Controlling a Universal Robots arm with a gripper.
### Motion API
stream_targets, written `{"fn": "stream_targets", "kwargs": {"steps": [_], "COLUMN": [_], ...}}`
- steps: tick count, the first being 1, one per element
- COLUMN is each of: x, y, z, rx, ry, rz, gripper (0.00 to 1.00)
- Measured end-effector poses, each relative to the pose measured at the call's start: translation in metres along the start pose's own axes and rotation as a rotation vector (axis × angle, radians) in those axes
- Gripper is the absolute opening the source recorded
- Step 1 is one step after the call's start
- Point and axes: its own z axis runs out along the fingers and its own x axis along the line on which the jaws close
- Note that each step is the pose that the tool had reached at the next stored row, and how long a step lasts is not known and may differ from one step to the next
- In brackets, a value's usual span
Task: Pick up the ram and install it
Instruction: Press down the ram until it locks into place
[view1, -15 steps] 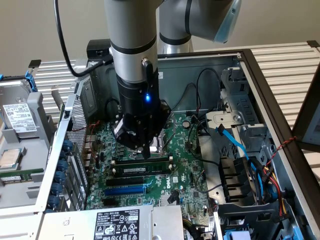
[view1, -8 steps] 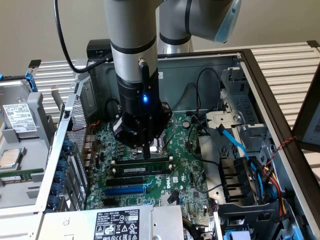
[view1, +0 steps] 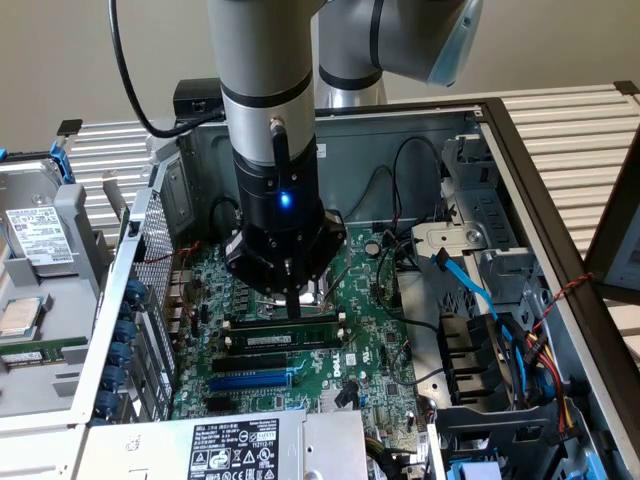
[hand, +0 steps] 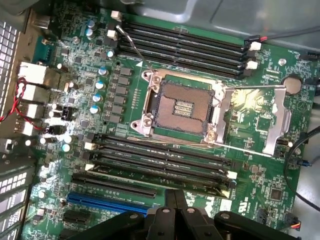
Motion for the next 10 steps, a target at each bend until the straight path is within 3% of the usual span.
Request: {"fn": "stream_targets", "kwargs": {"steps": [7, 10], "x": [0.0, 0.0], "y": [0.0, 0.0001], "z": [0.0001, 0.0001], "rx": [0.0048, 0.0042], "ry": [-0.003, -0.0032], "rz": [0.122, 0.125], "gripper": [0.11, 0.11]}}
